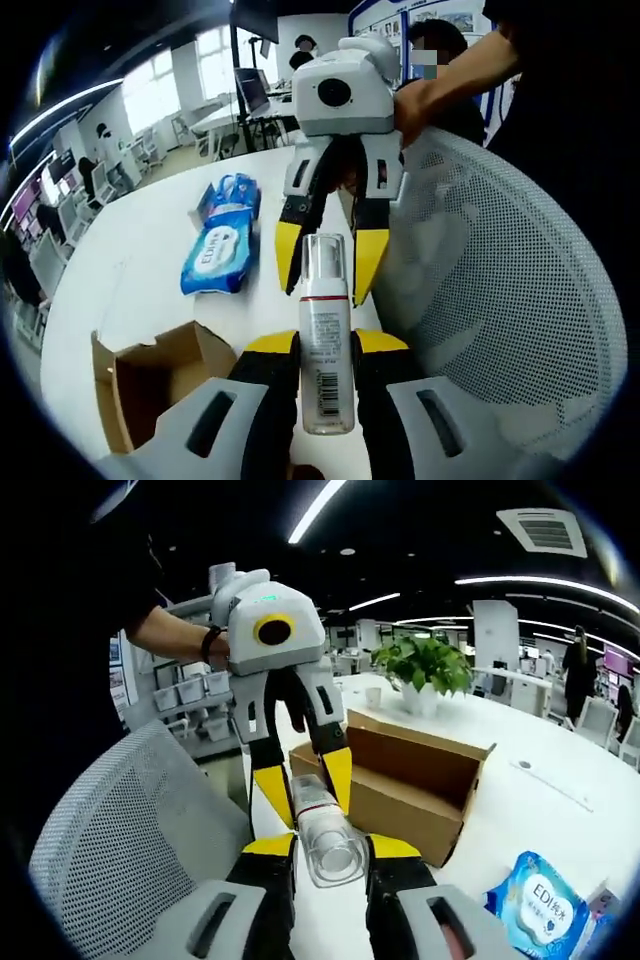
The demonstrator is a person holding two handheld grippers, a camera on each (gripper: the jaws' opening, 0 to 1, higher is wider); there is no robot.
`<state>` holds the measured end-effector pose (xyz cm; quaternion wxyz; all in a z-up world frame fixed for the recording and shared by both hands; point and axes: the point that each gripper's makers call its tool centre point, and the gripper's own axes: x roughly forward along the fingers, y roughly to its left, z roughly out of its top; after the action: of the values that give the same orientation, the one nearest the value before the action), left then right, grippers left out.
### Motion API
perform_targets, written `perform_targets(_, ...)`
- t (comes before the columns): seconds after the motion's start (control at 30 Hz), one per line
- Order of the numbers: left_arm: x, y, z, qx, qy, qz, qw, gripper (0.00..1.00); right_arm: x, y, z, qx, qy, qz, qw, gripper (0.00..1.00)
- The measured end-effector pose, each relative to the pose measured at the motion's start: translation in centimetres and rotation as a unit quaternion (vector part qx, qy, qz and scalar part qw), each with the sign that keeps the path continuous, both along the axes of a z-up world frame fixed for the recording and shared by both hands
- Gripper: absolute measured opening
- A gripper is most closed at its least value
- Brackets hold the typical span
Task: Operate the shoe box by opening the lid, removing the specified soft item, and placing it in the target area until the item is outside and the box remains undamaged.
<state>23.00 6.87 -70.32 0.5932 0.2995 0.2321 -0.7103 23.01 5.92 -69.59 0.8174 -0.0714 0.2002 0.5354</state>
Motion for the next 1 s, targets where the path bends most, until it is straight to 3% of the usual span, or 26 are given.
perform_targets(0.2,-0.2,0.2,-0.4,0.006,0.016,-0.008,0.9998,0.2,-0.7,0.6,0.1,-0.004,-0.001,0.02,0.9998,0.17)
perform_targets(0.63,-0.2,0.3,-1.6,0.013,0.023,0.021,0.9994,0.25,-0.6,0.1,-0.1,0.016,0.031,-0.008,0.9994,0.16)
perform_targets(0.8,0.8,0.6,-1.5,-0.003,0.025,0.065,0.9976,0.3,-0.2,-1.1,-0.1,0.011,0.032,-0.025,0.9991,0.16)
perform_targets(1.0,2.2,0.5,-0.1,-0.052,0.037,0.144,0.9875,0.32,0.0,-2.7,-0.5,0.006,0.04,-0.046,0.9981,0.16)
